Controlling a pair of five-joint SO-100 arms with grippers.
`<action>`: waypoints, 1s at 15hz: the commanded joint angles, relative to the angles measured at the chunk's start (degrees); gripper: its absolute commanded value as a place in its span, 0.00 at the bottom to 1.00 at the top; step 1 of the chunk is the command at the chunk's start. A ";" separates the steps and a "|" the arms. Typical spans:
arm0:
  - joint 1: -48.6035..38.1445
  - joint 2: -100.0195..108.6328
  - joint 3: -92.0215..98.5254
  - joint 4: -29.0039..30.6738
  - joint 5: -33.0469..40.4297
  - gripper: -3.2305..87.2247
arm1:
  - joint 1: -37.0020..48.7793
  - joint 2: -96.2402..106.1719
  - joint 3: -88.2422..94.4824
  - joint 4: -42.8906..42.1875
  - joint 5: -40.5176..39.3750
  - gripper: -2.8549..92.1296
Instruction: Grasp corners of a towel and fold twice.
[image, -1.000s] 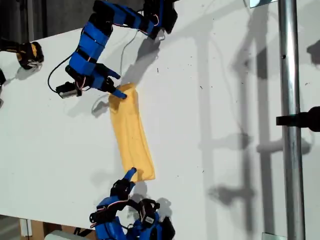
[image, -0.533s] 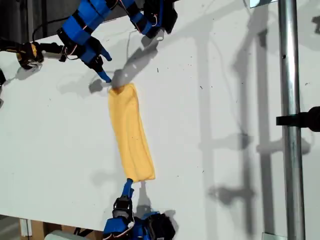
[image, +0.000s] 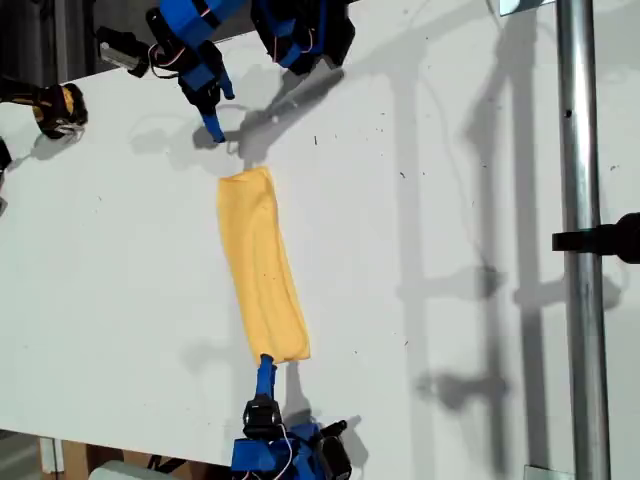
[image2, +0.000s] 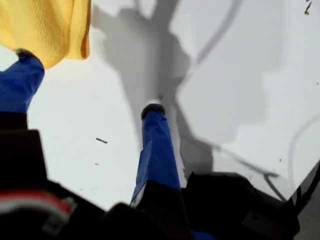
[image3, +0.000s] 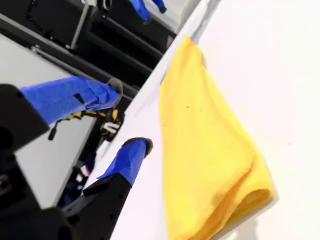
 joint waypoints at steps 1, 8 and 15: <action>3.60 0.53 1.32 -2.90 -1.14 0.24 | -1.49 5.98 2.64 -3.43 -0.18 0.47; 5.54 0.53 4.04 -2.02 -3.08 0.26 | -7.82 -12.30 -0.44 -21.09 -7.65 0.50; 5.36 0.53 4.13 -0.62 -4.13 0.26 | -13.10 -38.76 -17.40 -25.93 -6.94 0.49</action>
